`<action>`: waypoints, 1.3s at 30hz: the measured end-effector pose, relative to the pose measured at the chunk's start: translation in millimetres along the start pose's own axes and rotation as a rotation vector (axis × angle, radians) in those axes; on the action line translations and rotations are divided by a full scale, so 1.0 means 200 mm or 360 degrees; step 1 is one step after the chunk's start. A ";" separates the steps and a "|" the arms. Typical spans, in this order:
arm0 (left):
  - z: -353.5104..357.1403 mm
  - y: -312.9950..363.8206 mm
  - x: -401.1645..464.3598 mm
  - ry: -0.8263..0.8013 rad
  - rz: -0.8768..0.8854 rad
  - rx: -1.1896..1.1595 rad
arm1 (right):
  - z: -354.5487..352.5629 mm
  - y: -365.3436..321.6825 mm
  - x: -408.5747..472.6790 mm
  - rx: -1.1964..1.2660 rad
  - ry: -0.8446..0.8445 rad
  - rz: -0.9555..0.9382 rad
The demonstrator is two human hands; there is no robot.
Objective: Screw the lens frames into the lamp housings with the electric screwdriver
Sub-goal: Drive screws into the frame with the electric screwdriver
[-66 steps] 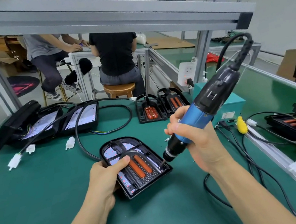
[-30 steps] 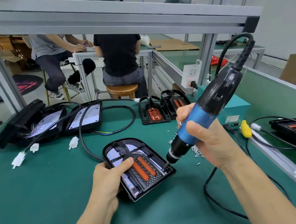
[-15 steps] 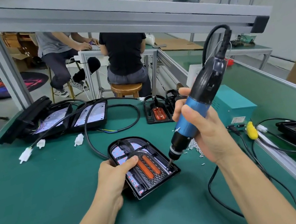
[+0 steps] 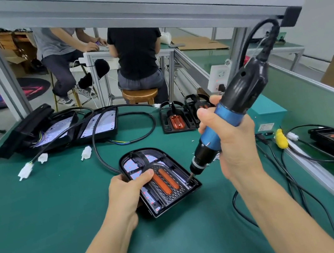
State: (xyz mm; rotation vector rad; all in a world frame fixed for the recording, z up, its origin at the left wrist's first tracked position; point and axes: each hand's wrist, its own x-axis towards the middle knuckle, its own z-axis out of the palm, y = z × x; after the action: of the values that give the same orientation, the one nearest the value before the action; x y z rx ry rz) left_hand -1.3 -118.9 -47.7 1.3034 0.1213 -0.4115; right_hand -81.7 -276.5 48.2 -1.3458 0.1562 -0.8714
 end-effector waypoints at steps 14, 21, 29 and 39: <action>0.01 0.01 0.01 0.0010 -0.0045 -0.0004 | -0.07 0.01 0.02 0.0030 -0.0632 -0.0166; 0.04 0.02 0.03 0.0115 -0.0008 0.0112 | -0.07 0.04 0.05 0.0224 -0.0728 -0.0036; 0.02 0.01 0.02 0.0200 0.0012 0.0088 | -0.11 -0.01 0.11 0.0592 -0.0299 -0.0025; 0.01 -0.04 -0.17 0.0176 -0.0024 0.0314 | -0.13 -0.07 0.15 0.0559 0.0480 0.0053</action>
State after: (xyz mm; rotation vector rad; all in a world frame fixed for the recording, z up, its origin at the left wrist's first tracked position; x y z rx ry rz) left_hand -36.0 -113.6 -42.8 1.5207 0.1871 -0.3714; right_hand -81.8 -316.3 64.4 -0.8793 0.2460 -1.0184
